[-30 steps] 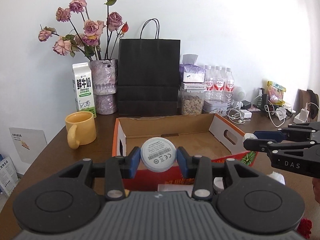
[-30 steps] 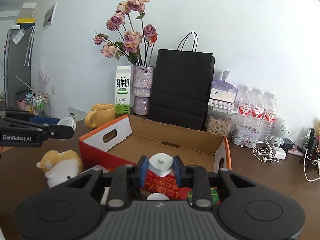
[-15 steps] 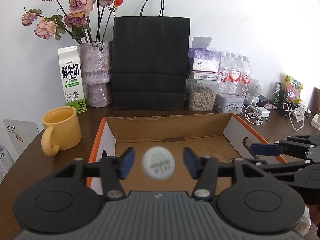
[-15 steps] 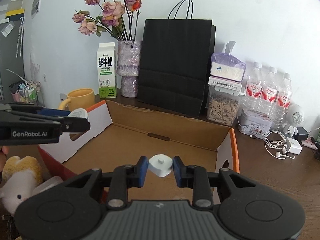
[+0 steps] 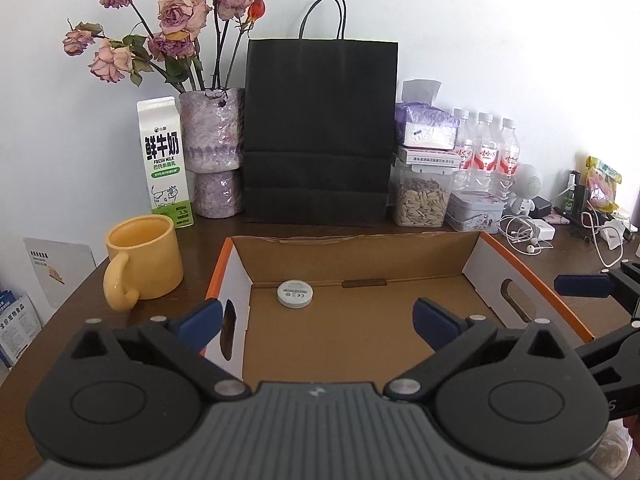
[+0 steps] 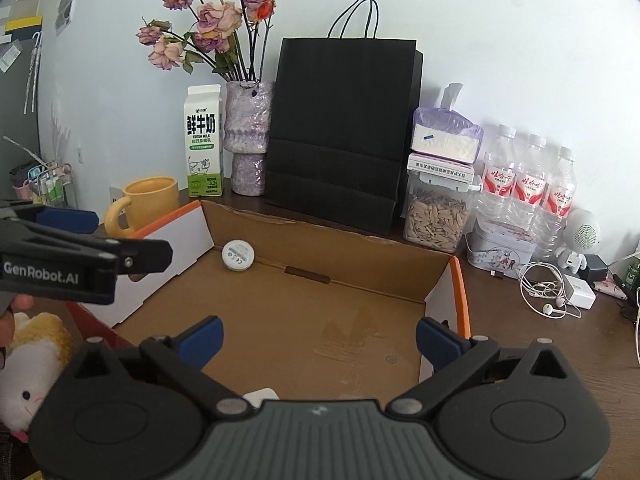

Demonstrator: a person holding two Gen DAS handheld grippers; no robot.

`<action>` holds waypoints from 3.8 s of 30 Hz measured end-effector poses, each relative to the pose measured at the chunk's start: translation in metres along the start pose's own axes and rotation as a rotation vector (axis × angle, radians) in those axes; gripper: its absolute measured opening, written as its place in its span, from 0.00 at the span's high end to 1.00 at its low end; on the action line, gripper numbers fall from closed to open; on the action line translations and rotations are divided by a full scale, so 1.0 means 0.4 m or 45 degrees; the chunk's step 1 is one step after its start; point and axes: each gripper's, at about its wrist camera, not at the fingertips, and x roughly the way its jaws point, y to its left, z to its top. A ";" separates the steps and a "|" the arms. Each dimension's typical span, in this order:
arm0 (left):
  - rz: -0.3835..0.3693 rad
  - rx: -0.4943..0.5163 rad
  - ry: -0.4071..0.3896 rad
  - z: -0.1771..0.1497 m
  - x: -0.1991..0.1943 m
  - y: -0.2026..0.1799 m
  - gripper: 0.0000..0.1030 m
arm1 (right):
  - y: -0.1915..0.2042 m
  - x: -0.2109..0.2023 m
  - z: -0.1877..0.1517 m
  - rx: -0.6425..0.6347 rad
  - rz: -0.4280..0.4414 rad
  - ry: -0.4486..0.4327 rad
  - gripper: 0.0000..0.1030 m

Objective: Organize objects
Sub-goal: 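Open the left tool to drop the tin into the box while the right tool releases the white piece, then grasp the red fabric rose with the right tool while the left tool grasps the black USB cable, then carry the rose with the right tool while the left tool carries the cable over the box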

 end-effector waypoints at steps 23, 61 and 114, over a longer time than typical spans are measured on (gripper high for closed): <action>-0.022 -0.025 -0.042 -0.043 -0.257 -0.004 0.00 | 0.047 -0.266 -0.054 0.031 -0.042 -0.101 0.00; -0.064 0.055 0.226 -0.384 -0.409 -0.025 0.00 | 0.065 -0.477 -0.474 0.195 -0.027 0.078 0.59; -0.137 0.083 0.093 -0.377 -0.455 -0.066 0.87 | 0.126 -0.515 -0.419 0.223 0.025 -0.100 0.60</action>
